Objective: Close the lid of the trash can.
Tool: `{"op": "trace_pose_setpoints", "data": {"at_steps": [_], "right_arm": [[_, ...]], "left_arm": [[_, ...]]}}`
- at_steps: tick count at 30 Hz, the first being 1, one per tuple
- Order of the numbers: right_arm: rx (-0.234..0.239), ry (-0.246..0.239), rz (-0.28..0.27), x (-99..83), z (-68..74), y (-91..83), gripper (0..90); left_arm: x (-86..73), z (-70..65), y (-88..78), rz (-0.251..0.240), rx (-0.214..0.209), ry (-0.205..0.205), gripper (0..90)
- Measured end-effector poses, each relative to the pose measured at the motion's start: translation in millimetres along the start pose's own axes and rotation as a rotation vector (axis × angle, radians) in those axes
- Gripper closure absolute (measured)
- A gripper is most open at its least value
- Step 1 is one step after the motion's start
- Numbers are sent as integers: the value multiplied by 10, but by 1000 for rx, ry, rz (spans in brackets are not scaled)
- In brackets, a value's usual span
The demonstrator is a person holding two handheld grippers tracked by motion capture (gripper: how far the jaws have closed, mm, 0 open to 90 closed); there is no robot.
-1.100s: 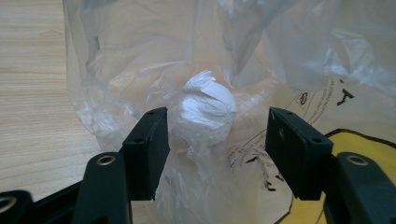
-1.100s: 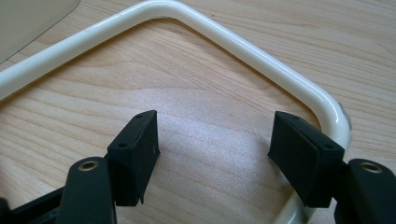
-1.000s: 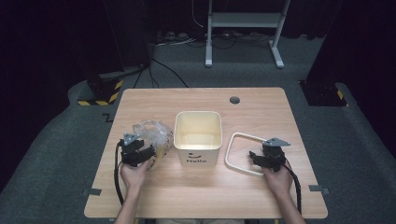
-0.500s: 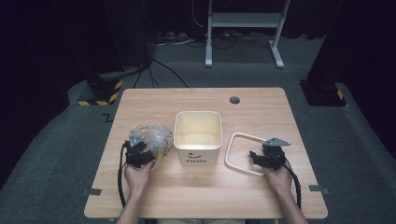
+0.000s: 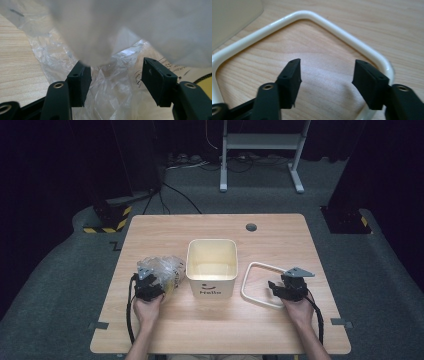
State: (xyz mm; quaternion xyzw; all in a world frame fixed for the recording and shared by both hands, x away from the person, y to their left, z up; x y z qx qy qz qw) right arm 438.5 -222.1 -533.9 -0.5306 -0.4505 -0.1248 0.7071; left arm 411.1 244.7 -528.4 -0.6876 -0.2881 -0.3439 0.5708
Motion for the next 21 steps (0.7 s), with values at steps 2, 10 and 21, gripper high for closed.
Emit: {"op": "trace_pose_setpoints", "data": {"at_steps": [2, 10, 21], "right_arm": [[-12, -5, -36, 13, -18, -52, 436], [-39, 48, -66, 44, -171, -145, 495], [-74, 128, -58, 35, -377, -150, 566]], "left_arm": [[-14, 10, 21, 3, 4, 0, 408], [-89, 46, 92, 12, 13, -21, 408], [-106, 72, 111, 25, 30, -22, 408]]}}
Point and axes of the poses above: each handheld gripper's, and its own axes: y roughly forward along the jaws, x roughly out of its top, z roughly to its left, the point moved 3 cm from there along y, roughly forward along the jaws, and after that the axes turned 2 degrees about x, right-handed, at the moved point
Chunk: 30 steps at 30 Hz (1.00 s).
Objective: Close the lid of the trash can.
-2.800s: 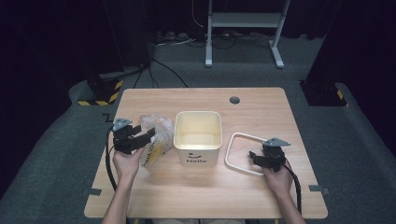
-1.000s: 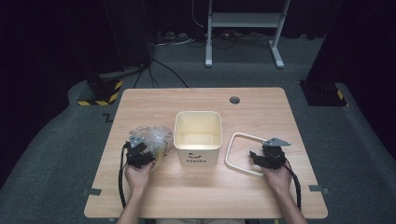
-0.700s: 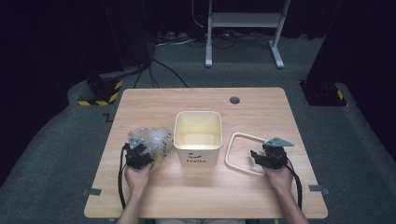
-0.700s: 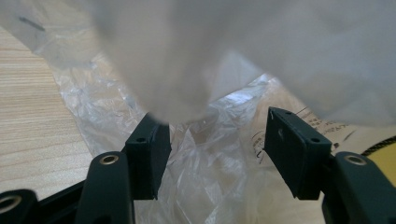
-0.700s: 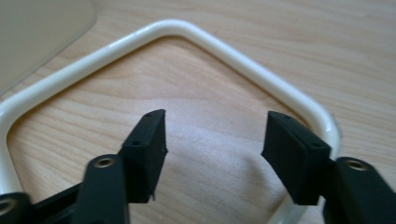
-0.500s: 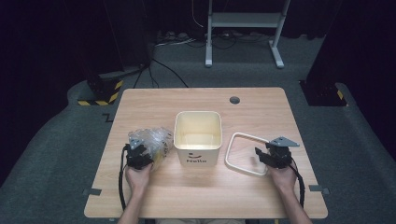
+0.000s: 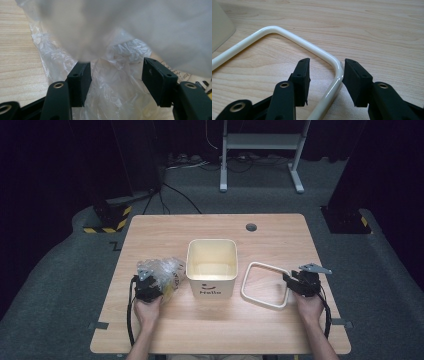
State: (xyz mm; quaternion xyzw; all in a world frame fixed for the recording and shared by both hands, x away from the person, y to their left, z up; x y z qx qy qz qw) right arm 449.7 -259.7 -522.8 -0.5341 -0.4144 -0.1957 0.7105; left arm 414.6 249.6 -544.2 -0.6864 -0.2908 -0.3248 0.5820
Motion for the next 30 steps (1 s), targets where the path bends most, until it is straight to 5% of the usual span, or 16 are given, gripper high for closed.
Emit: {"op": "trace_pose_setpoints", "data": {"at_steps": [18, 30], "right_arm": [[-67, 54, 21, -42, -164, 212, 628], [-90, -13, 60, 6, -121, 294, 714]], "left_arm": [[3, 11, 25, 27, 8, -13, 395], [2, 12, 26, 28, 9, -15, 389]]}}
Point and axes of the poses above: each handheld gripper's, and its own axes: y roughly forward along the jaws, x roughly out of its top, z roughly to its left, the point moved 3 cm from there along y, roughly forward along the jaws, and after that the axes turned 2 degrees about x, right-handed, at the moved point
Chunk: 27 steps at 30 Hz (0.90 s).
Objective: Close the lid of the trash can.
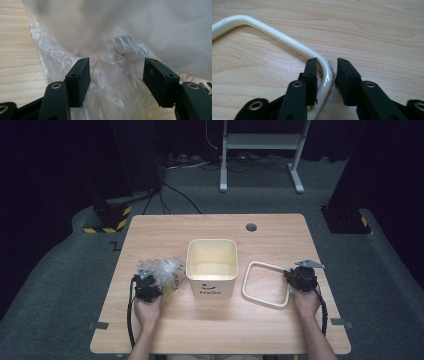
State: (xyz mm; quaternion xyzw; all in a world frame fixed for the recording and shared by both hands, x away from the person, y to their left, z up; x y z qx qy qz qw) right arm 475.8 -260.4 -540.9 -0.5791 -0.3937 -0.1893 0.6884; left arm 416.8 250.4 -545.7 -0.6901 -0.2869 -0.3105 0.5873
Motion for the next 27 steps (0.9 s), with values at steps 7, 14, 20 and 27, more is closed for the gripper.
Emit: {"op": "trace_pose_setpoints", "data": {"at_steps": [7, 14, 20, 27], "right_arm": [[-11, -27, 6, 13, 25, 12, 745], [-23, -64, 12, 26, 38, 18, 761], [-14, -48, 11, 27, 28, 10, 767], [1, -38, 19, 32, 10, -33, 774]], "left_arm": [[-1, 6, -3, 0, -2, 0, 383], [-1, -17, 3, 4, 8, 19, 369], [-2, -24, 4, 4, 8, 18, 368], [-1, -29, 6, 5, 15, 31, 364]]}}
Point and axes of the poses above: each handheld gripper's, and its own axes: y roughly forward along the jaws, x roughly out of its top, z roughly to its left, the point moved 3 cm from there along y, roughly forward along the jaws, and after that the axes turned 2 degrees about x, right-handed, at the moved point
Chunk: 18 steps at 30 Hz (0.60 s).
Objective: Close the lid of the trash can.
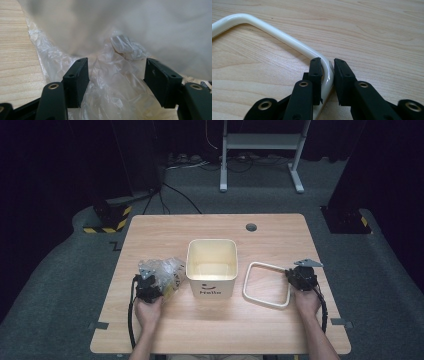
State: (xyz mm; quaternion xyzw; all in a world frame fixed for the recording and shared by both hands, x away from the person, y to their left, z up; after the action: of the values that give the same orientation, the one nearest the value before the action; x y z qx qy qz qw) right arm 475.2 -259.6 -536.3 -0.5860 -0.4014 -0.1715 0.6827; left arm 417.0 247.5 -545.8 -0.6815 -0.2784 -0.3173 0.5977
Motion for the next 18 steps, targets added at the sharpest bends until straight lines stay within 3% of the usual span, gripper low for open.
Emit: {"op": "trace_pose_setpoints", "data": {"at_steps": [18], "right_arm": [[23, -40, -12, 138, 36, -274, 780]], "left_arm": [[-1, -1, -1, 3, 3, 5, 360]]}}
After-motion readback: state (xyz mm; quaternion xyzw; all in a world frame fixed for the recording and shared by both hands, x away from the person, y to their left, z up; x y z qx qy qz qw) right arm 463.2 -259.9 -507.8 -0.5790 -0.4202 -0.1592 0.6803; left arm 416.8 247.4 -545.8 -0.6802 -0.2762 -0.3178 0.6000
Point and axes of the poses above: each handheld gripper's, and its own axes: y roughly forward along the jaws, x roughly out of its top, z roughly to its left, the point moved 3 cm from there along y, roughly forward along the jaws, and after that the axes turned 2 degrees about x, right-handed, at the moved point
